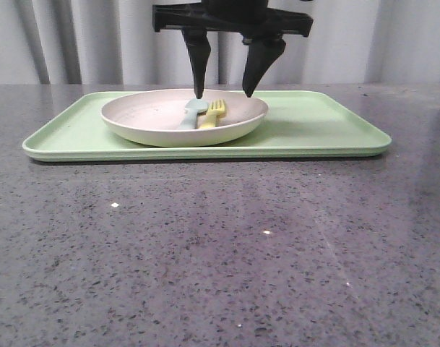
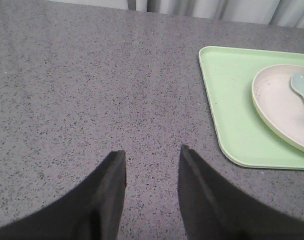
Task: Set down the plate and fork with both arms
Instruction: 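Lower the right gripper and grasp the yellow fork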
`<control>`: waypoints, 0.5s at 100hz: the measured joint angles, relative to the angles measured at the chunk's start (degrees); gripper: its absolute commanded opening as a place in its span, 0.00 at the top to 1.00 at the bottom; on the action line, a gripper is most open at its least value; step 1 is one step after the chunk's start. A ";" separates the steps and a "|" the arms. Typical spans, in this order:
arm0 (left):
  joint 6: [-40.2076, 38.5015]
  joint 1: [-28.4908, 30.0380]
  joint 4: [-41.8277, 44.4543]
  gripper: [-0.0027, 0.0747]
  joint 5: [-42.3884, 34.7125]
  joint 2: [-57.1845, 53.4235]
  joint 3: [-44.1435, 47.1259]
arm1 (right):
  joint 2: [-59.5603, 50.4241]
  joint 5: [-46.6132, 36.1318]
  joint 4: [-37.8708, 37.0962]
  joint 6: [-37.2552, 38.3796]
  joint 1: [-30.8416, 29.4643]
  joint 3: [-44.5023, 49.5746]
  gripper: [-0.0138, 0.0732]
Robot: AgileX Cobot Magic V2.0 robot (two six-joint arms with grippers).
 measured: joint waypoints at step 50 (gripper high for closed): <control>0.00 0.00 0.00 0.65 0.00 0.00 0.00 | 3.89 -0.96 -0.25 2.53 0.00 0.00 0.33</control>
